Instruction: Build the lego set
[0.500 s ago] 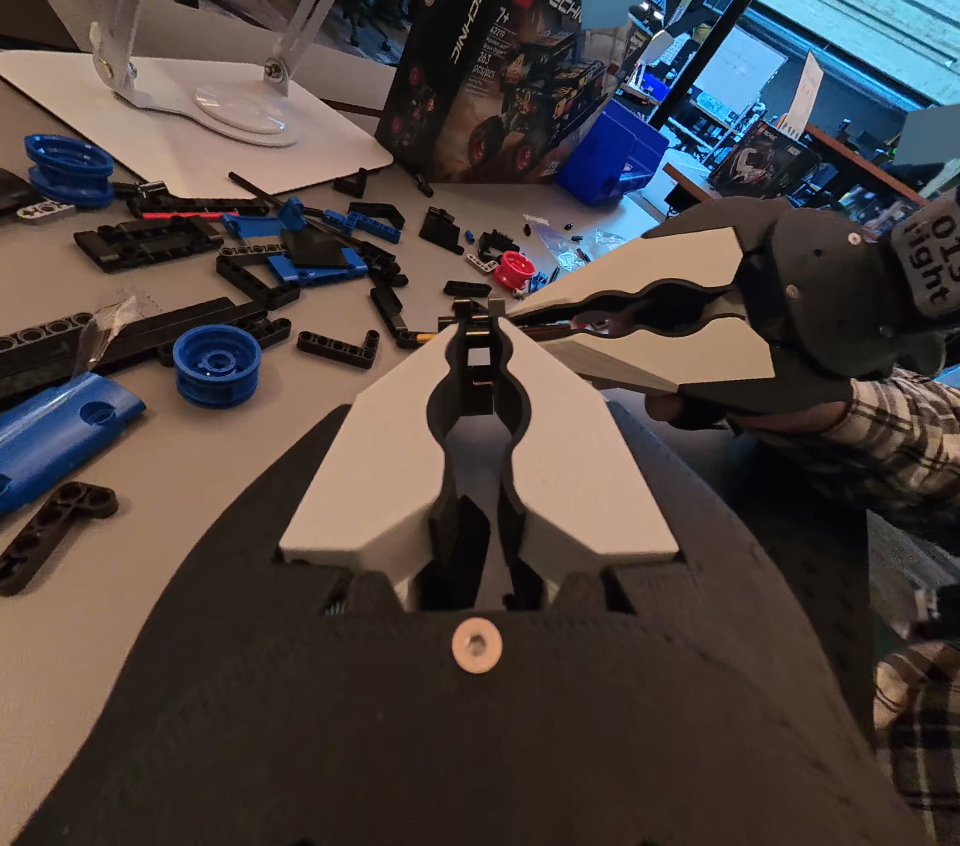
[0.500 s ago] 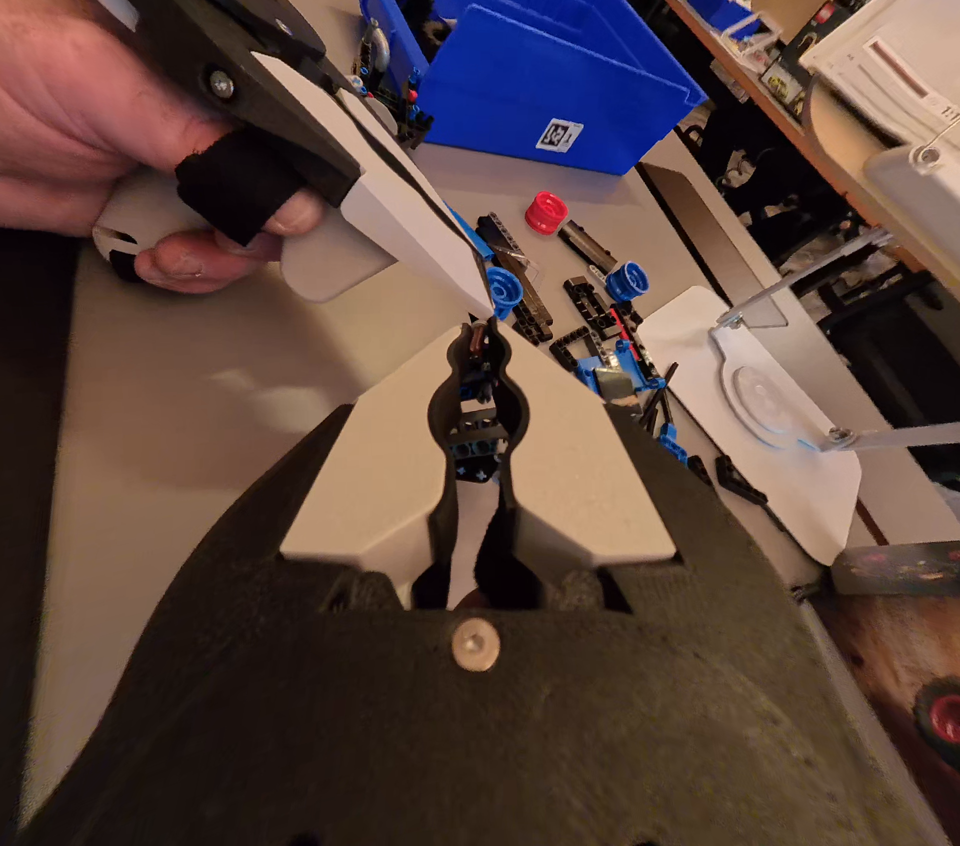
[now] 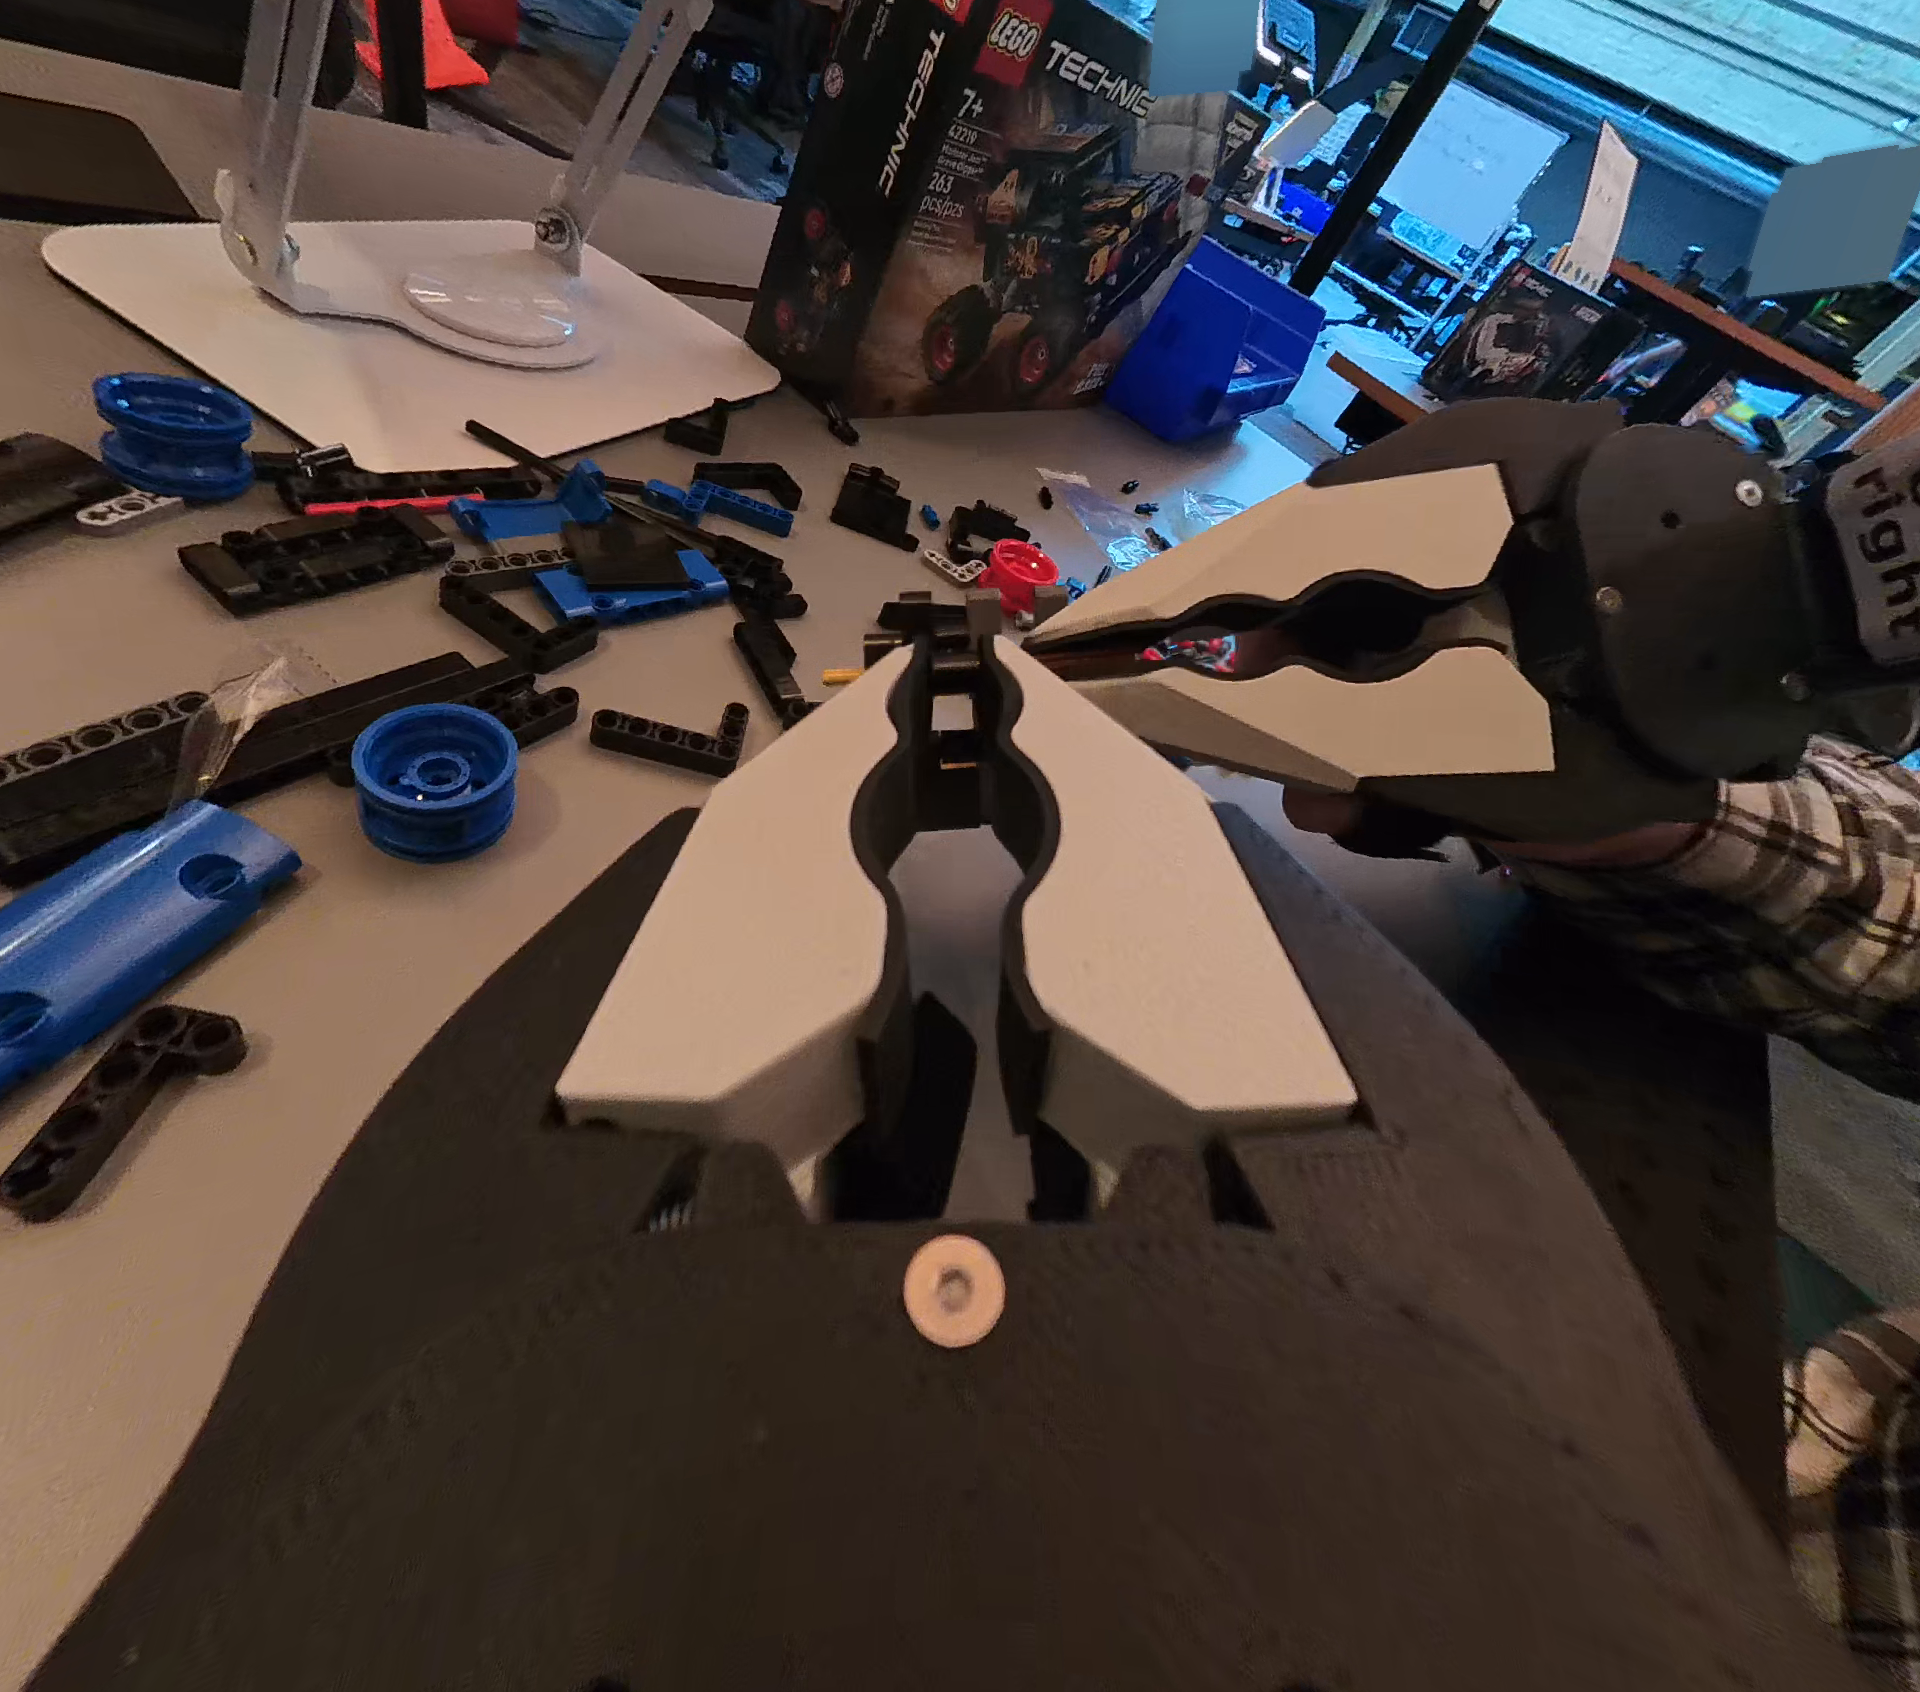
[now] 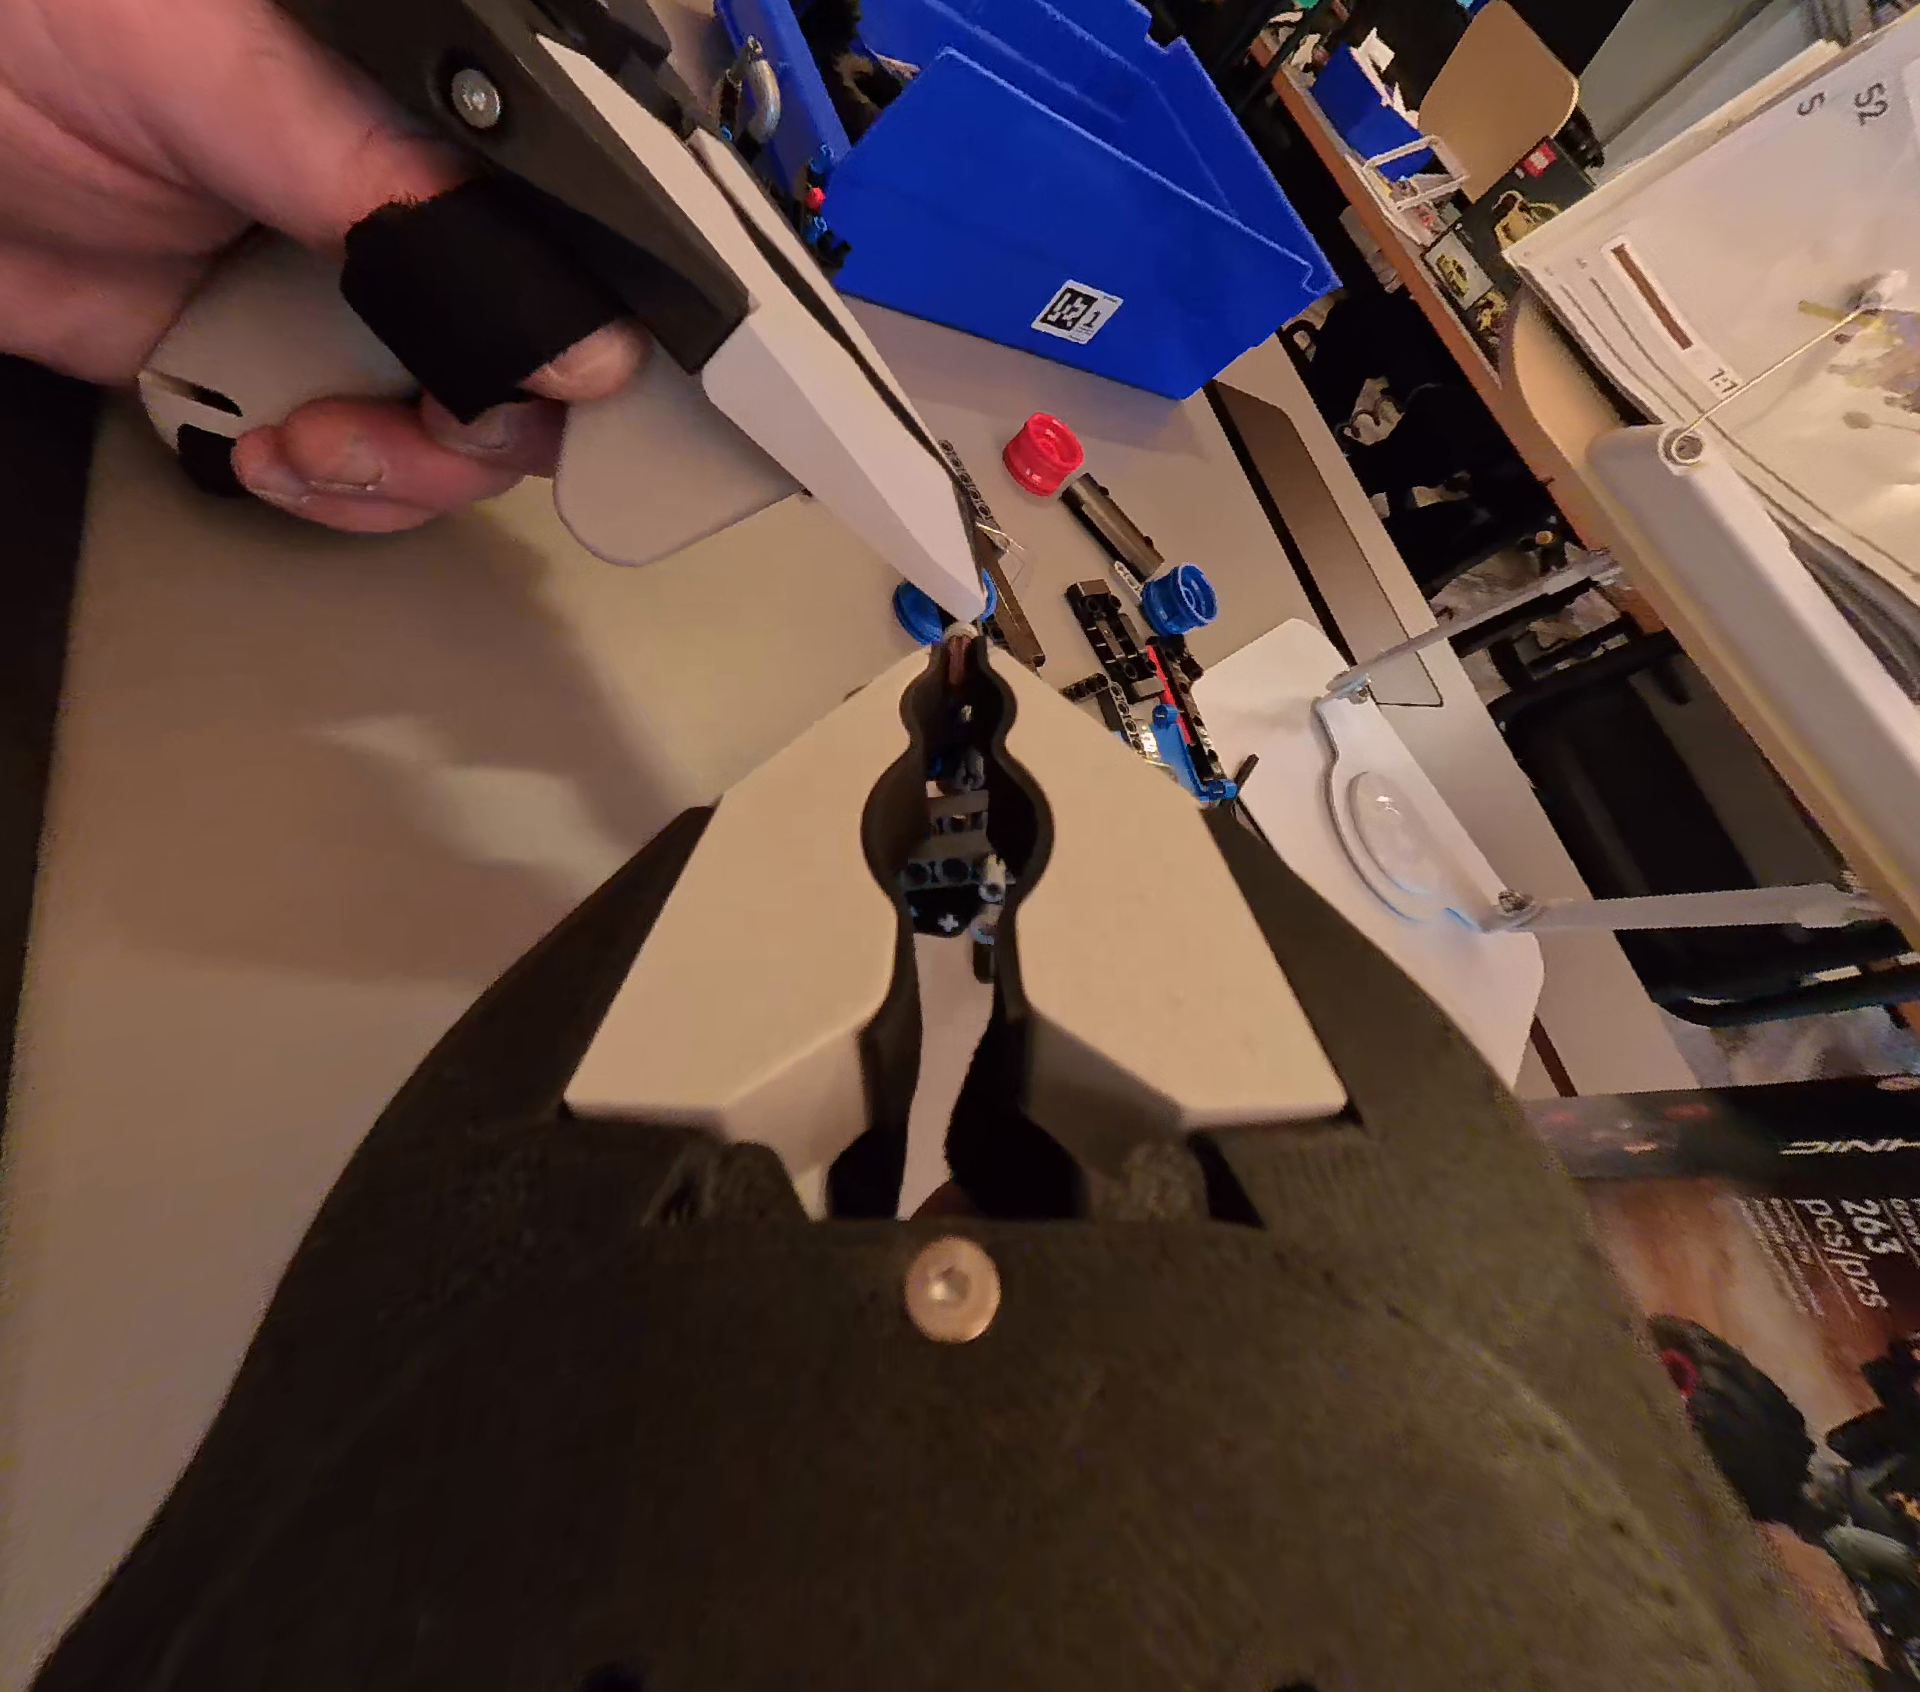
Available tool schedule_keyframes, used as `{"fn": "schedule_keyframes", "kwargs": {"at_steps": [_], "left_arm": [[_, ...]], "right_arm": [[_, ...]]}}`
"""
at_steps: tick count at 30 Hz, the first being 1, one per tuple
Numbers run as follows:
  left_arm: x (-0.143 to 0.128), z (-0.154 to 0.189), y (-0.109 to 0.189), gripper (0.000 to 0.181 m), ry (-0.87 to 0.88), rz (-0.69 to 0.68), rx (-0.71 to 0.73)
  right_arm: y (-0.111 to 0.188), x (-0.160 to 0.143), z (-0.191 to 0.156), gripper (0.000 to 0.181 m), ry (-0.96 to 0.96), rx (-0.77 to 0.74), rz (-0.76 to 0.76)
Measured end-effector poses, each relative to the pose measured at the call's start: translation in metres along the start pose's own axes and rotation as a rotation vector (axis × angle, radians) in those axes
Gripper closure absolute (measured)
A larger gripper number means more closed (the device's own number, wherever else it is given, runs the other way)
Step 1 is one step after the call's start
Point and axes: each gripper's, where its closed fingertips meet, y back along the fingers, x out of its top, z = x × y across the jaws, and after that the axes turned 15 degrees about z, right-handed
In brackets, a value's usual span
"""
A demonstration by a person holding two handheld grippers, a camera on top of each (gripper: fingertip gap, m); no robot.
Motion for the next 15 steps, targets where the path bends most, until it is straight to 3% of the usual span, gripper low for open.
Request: {"fn": "schedule_keyframes", "kwargs": {"at_steps": [10,15], "left_arm": [[-0.002,0.002,-0.0016,0.177,-0.087,-0.024,0.009],[0.0019,0.004,-0.0003,0.177,-0.044,-0.01,-0.026]], "right_arm": [[-0.0029,-0.0049,-0.0012,0.181,-0.034,0.002,-0.019],[0.001,-0.0005,-0.0025,0.179,-0.057,0.041,0.006]]}}
